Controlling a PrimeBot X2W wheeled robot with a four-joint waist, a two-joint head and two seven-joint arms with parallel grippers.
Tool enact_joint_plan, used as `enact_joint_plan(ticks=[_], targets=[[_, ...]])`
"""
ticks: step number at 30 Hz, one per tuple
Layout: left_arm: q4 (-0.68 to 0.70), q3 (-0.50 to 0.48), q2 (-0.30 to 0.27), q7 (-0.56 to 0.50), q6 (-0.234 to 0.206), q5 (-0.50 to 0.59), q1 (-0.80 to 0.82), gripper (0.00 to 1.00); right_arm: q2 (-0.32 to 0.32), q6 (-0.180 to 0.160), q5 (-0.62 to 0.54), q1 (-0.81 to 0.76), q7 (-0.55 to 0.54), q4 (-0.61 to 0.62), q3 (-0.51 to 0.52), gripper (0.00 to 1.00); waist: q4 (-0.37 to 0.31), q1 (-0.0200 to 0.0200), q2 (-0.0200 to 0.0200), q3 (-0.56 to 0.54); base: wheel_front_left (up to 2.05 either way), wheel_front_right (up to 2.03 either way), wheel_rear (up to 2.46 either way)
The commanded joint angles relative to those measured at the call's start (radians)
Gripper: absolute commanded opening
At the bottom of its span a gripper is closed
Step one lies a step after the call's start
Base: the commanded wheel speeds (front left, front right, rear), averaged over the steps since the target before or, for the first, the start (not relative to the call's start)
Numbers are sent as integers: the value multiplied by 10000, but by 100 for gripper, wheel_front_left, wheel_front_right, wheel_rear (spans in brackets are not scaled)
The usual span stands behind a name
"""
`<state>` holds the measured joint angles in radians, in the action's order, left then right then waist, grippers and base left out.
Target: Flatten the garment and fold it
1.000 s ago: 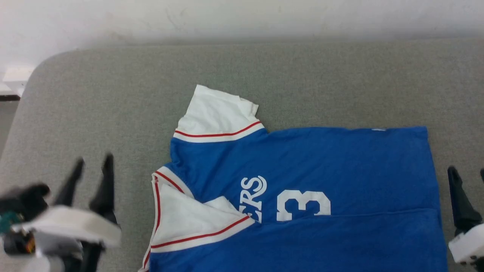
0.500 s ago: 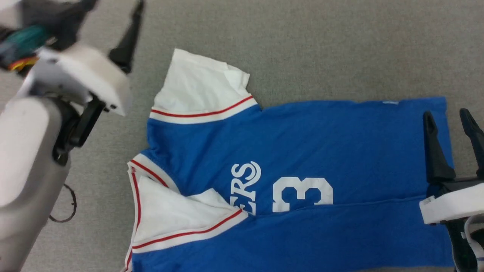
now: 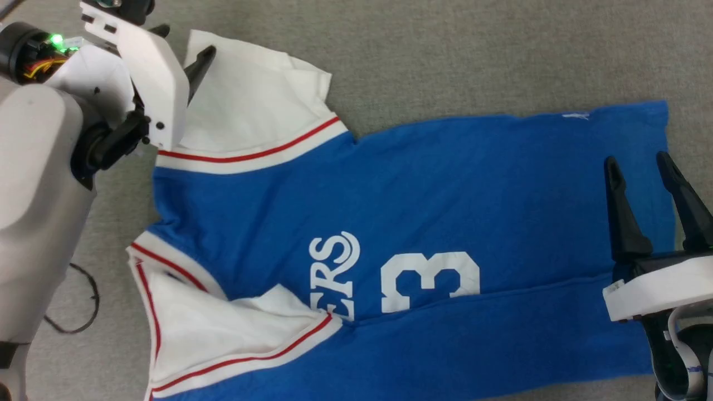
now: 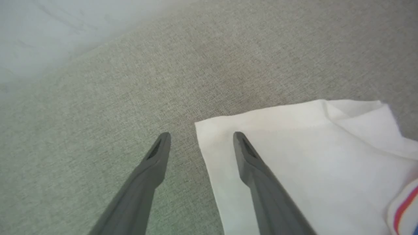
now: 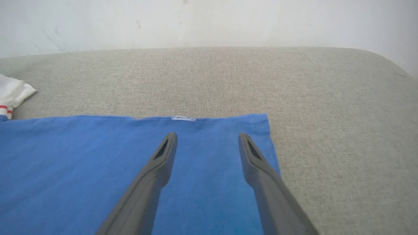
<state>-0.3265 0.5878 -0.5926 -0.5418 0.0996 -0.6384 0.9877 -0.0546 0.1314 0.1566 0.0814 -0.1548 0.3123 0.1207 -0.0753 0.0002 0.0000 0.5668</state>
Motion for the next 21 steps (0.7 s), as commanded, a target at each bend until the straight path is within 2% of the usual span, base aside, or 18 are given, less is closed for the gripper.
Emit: enact_joint_plan(ticks=[1, 4, 5, 6, 7, 8, 11, 15, 21], targets=[[-202, -6, 33, -301, 64, -310, 159, 100, 36, -7, -31, 177, 47, -32, -8, 100, -301, -2, 0, 341, 0, 0, 0], [-454, 79, 99, -1009, 104, -748, 133, 100, 38, -7, -17, 199, 43, -60, 4, 100, -331, -2, 0, 389, 0, 0, 0], [-484, 129, 110, -1248, 119, -875, 109, 82, 39, -7, -18, 213, 32, -74, 15, 100, -334, -2, 0, 387, 0, 0, 0], [-452, 180, 98, -1365, 136, -927, 108, 46, 39, -7, -24, 238, 9, -83, 27, 100, -332, -2, 0, 375, 0, 0, 0], [-419, 185, 83, -1351, 138, -930, 109, 27, 40, -7, -33, 273, -16, -80, 31, 100, -325, -2, 0, 350, 0, 0, 0], [-412, 190, 81, -1314, 135, -925, 90, 0, 40, -7, -45, 316, -43, -64, 19, 100, -320, -2, 0, 303, 0, 0, 0], [-412, 237, 76, -1300, 146, -957, 0, 0, 22, -7, -29, 443, -110, 25, -10, 100, -311, -2, 0, 159, 0, 0, 0], [-400, 270, 32, -1033, 142, -903, -179, 0, -528, -7, -106, 932, -516, 502, -48, 100, -305, -2, 0, -202, 0, 0, 0], [-338, 282, 68, -623, 107, -873, -412, 0, -1426, -7, 399, 2357, -2096, 1040, 199, 100, -233, -2, 0, -574, 0, 0, 0]])
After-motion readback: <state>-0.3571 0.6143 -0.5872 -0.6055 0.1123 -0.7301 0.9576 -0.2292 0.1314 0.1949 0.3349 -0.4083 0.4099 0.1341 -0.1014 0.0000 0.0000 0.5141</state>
